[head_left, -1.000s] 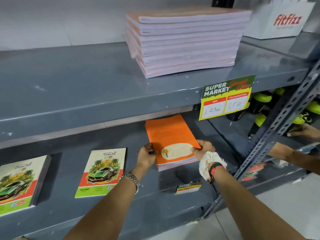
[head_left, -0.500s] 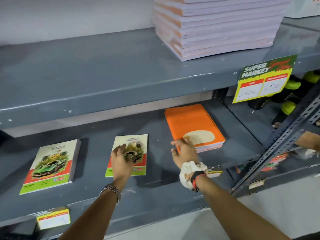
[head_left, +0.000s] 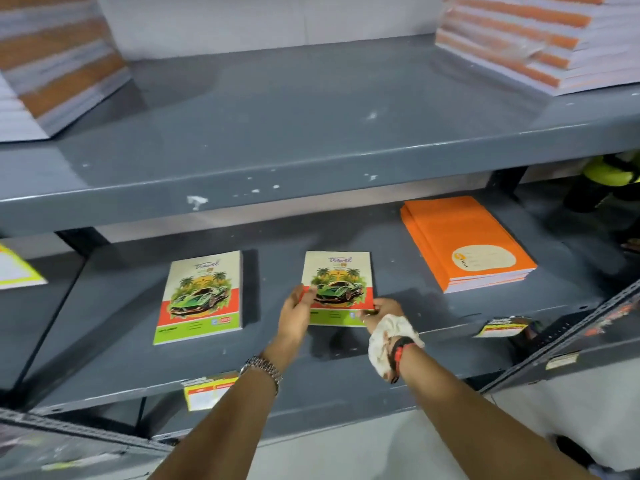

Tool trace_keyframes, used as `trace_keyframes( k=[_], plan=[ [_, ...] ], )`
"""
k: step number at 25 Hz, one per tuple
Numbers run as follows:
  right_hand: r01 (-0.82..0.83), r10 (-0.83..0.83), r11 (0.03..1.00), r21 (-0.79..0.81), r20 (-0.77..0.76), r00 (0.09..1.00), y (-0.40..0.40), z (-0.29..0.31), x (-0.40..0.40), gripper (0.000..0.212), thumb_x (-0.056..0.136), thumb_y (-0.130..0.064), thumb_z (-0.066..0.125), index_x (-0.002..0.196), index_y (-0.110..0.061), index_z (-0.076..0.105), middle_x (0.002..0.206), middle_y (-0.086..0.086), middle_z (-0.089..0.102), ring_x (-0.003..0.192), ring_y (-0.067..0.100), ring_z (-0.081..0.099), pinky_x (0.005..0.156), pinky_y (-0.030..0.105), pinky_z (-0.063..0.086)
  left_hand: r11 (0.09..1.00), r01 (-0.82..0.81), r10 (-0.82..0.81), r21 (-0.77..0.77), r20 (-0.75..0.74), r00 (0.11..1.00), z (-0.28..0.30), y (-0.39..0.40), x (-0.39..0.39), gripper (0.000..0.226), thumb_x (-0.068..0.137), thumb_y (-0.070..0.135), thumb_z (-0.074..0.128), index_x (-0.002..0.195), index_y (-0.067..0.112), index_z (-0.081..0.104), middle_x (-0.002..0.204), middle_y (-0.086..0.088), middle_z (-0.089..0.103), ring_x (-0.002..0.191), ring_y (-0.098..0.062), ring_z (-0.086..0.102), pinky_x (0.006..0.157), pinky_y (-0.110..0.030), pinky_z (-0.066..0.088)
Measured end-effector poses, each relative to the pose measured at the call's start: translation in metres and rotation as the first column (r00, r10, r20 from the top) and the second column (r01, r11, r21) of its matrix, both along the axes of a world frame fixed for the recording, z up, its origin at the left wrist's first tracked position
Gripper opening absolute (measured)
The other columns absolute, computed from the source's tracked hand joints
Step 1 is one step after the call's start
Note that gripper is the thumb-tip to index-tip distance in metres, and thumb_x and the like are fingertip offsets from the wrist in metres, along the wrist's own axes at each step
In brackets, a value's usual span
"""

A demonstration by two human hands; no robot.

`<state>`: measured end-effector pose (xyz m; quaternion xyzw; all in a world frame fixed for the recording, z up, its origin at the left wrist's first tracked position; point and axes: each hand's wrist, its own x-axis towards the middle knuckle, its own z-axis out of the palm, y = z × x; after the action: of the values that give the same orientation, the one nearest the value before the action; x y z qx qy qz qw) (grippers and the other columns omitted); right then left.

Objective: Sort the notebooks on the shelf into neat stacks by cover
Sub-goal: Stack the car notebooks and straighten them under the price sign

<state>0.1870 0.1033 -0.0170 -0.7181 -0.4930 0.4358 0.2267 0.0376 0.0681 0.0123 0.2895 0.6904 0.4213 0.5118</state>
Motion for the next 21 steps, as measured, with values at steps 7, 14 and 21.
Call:
trace_keyframes(
  k=[7, 14, 21],
  plan=[
    [-0.005, 0.032, 0.995, 0.1, -0.269, 0.963, -0.02, 0.015, -0.087, 0.029, 0.076, 0.001, 0.071, 0.104, 0.0, 0.066, 0.093, 0.008, 0.068, 0.088, 0.019, 0.062, 0.093, 0.036, 0.05, 0.998, 0.002, -0.004, 0.066, 0.04, 0.999, 0.045, -0.039, -0.098, 0.063, 0.083, 0.05, 0.054, 0.139, 0.027, 0.035, 0.151, 0.002, 0.032, 0.137, -0.02, 0.031, 0.11, -0.041, 0.023],
    [-0.159, 0.182, 0.982, 0.103, -0.268, 0.946, -0.035, 0.006, -0.201, 0.037, 0.074, -0.009, 0.075, 0.108, -0.003, 0.062, 0.105, 0.005, 0.07, 0.093, 0.02, 0.064, 0.087, 0.028, 0.049, 0.951, -0.277, 0.276, 0.136, 0.028, 0.961, 0.047, -0.079, -0.188, 0.052, 0.087, 0.041, 0.052, 0.134, 0.021, 0.043, 0.143, 0.0, 0.042, 0.123, -0.014, 0.043, 0.102, -0.03, 0.028],
    [-0.162, 0.177, 0.977, 0.138, -0.103, 0.979, -0.042, 0.009, -0.228, 0.042, 0.077, -0.015, 0.073, 0.115, -0.006, 0.057, 0.114, 0.01, 0.063, 0.098, 0.023, 0.063, 0.085, 0.027, 0.048, 0.96, -0.204, 0.212, 0.194, -0.022, 0.977, 0.025, -0.082, -0.215, 0.05, 0.09, 0.038, 0.05, 0.136, 0.021, 0.041, 0.14, 0.001, 0.048, 0.11, -0.008, 0.048, 0.09, -0.018, 0.036]
  ],
)
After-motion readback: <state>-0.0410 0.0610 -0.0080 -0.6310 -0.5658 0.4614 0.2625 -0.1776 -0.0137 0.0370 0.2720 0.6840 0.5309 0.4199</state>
